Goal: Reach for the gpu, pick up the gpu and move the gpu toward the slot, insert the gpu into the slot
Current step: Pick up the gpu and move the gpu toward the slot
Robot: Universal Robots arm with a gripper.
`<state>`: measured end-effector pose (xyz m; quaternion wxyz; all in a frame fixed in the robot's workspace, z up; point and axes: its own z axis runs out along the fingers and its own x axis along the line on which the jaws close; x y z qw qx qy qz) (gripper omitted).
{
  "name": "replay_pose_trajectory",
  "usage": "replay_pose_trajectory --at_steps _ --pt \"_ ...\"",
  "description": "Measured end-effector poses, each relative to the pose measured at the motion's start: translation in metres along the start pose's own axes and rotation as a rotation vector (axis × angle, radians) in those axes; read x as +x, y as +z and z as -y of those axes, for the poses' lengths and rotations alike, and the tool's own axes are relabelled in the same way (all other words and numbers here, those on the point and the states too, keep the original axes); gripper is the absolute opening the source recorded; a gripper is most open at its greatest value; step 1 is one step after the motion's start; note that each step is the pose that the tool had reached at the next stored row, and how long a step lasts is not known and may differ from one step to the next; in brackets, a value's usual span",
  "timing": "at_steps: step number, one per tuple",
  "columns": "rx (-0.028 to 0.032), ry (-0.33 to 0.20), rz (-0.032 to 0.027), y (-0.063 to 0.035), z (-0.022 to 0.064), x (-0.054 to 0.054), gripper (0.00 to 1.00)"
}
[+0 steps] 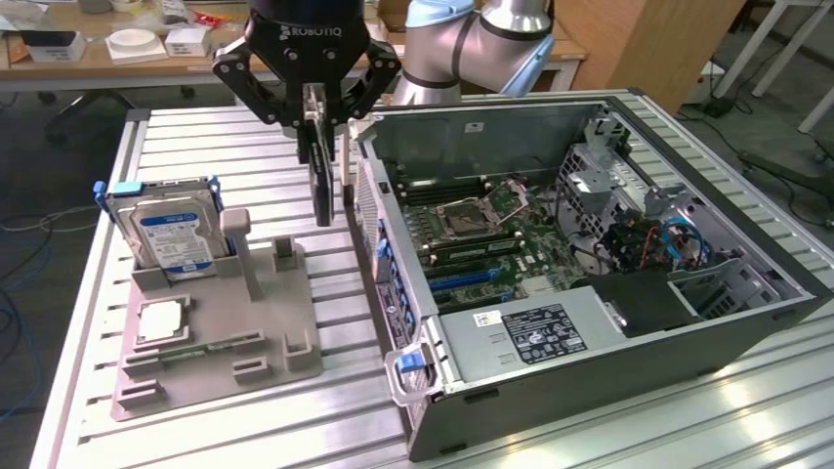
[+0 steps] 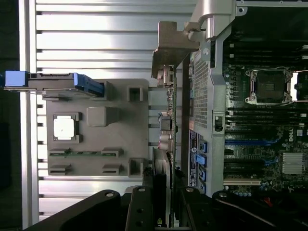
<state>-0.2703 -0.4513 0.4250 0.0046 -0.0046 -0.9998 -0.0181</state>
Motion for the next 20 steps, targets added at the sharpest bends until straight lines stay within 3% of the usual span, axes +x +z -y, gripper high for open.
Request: replay_pose_trajectory --at_steps 20 --pt "0.0 0.0 0.0 -0.0002 -0.0002 -0.019 0.26"
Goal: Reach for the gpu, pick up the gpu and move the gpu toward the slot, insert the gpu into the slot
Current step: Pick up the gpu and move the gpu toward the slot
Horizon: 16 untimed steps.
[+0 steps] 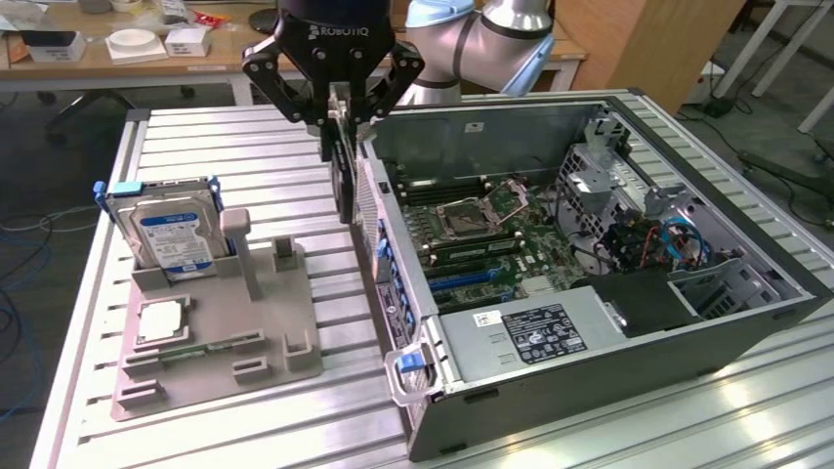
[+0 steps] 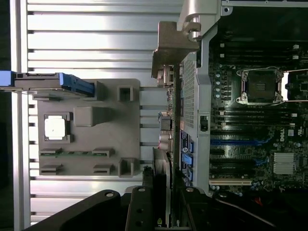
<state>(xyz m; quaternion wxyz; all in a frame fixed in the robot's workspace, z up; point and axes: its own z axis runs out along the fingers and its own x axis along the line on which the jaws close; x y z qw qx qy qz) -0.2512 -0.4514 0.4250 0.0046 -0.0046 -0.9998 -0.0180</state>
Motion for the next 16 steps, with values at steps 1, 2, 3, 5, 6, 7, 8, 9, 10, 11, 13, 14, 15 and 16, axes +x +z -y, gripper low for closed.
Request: replay_pose_trajectory --at_steps 1,2,3,5,6,7,8,9,10,11,13,14,15,16 --pt "0.0 0.0 0.0 0.0 0.0 -0.001 0.26" --pt "0.0 0.0 0.0 0.0 0.0 -0.002 0.26" --pt "0.0 0.0 0.0 0.0 0.0 -0.003 0.26" --pt "-0.0001 0.0 0.0001 0.0 0.0 -0.005 0.26" --pt "-0.0001 0.0 0.0001 0.0 0.0 -0.006 0.26" --pt "0.0 0.0 0.0 0.0 -0.0001 -0.007 0.26" --pt "0.0 0.0 0.0 -0.0001 -0.0001 -0.008 0.26" --pt "0.0 0.0 0.0 -0.0001 -0.0001 -0.009 0.26" --pt "0.0 0.0 0.0 -0.0001 -0.0001 -0.01 0.26" --pt "0.0 0.0 0.0 -0.0001 -0.0001 -0.011 0.26" --pt "0.0 0.0 0.0 -0.0001 -0.0001 -0.013 0.26" --pt "0.0 0.0 0.0 -0.0001 -0.0001 -0.014 0.26" --pt "0.0 0.0 0.0 -0.0001 -0.0001 -0.015 0.26" --pt "-0.0001 0.0 0.0001 -0.0001 -0.0001 -0.016 0.26"
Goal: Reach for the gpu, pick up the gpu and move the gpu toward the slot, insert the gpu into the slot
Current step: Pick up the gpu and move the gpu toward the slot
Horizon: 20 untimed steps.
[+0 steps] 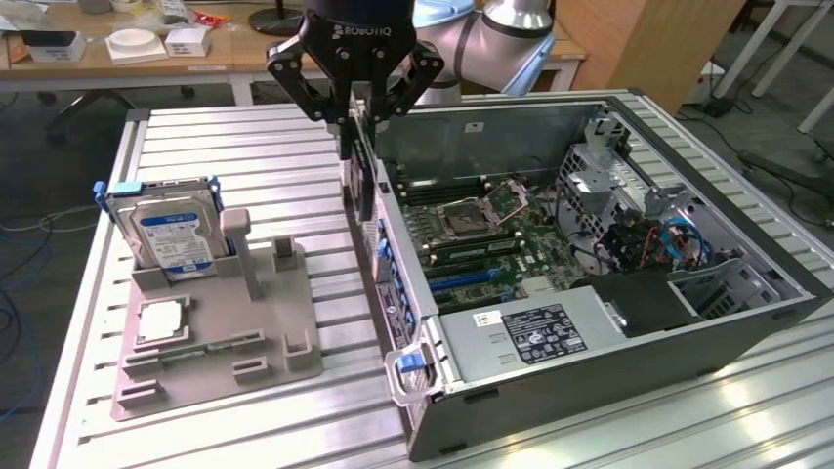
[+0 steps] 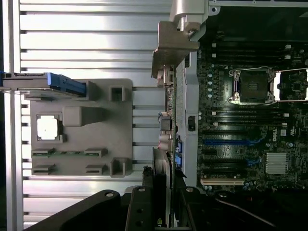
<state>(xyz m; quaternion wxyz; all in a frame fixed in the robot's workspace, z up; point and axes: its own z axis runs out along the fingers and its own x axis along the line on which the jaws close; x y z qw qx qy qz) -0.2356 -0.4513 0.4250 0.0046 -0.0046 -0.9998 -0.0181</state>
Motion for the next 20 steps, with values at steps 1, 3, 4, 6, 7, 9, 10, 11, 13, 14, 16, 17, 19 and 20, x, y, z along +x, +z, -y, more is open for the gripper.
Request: replay_pose_trajectory --at_steps 1,3,4,6,7,9,10,11,13,14,16,17,19,20 --pt "0.0 0.0 0.0 0.0 0.0 -0.001 0.26" --pt "0.0 0.0 0.0 0.0 0.0 -0.003 0.26" --pt "0.0 0.0 -0.0001 -0.0001 0.0 -0.003 0.26" --pt "0.0 0.0 0.0 -0.0001 -0.0001 -0.005 0.26" --pt "0.0 0.0 0.0 -0.0001 -0.0001 -0.006 0.26" --pt "0.0 0.0 0.0 -0.0001 -0.0001 -0.008 0.26" --pt "0.0 0.0 0.0 -0.0001 -0.0001 -0.009 0.26" --pt "0.0001 0.0 -0.0001 -0.0001 -0.0001 -0.01 0.26" --pt "0.0 0.0 0.0 -0.0001 -0.0001 -0.012 0.26" --pt "0.0 0.0 -0.0001 -0.0001 -0.0001 -0.013 0.26" --pt "0.0001 0.0 0.0 -0.0002 -0.0001 -0.016 0.26" --pt "0.0 0.0 0.0 -0.0002 -0.0002 -0.017 0.26" --pt "0.0 0.0 0.0 -0.0002 -0.0002 -0.019 0.26" --pt "0.0 0.0 0.0 -0.0002 -0.0002 -0.021 0.26"
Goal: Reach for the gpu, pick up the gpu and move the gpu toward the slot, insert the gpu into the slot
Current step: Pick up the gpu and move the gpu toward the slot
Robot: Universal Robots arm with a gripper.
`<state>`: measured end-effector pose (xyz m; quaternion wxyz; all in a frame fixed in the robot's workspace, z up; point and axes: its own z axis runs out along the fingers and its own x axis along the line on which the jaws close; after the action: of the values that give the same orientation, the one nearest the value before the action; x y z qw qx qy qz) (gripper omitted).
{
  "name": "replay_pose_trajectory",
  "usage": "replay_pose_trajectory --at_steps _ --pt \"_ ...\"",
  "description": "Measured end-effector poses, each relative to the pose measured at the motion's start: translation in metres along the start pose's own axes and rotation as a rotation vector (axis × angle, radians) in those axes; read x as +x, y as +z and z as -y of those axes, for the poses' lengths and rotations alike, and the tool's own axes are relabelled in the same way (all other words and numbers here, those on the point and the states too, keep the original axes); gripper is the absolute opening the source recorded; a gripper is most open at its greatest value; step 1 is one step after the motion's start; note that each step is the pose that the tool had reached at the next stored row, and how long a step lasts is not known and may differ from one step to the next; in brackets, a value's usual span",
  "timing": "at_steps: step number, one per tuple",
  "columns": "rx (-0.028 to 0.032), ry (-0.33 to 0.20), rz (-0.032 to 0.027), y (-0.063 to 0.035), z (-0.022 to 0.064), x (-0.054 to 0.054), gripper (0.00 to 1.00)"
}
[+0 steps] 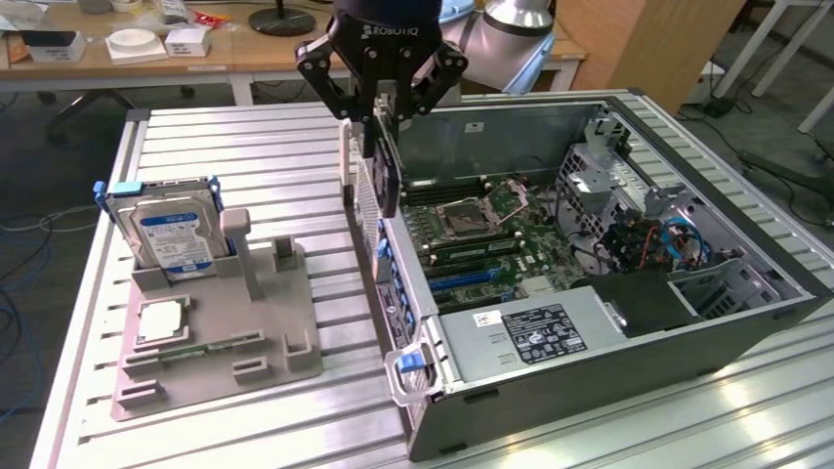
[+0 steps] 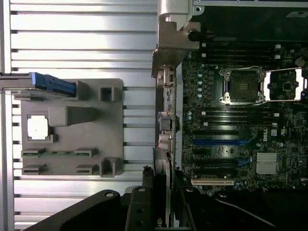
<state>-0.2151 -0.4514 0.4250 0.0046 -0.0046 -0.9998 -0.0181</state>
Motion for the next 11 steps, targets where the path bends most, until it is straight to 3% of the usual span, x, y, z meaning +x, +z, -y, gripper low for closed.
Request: replay_pose_trajectory --at_steps 11 --pt "0.0 0.0 0.0 -0.0001 -0.0001 -0.013 0.26"
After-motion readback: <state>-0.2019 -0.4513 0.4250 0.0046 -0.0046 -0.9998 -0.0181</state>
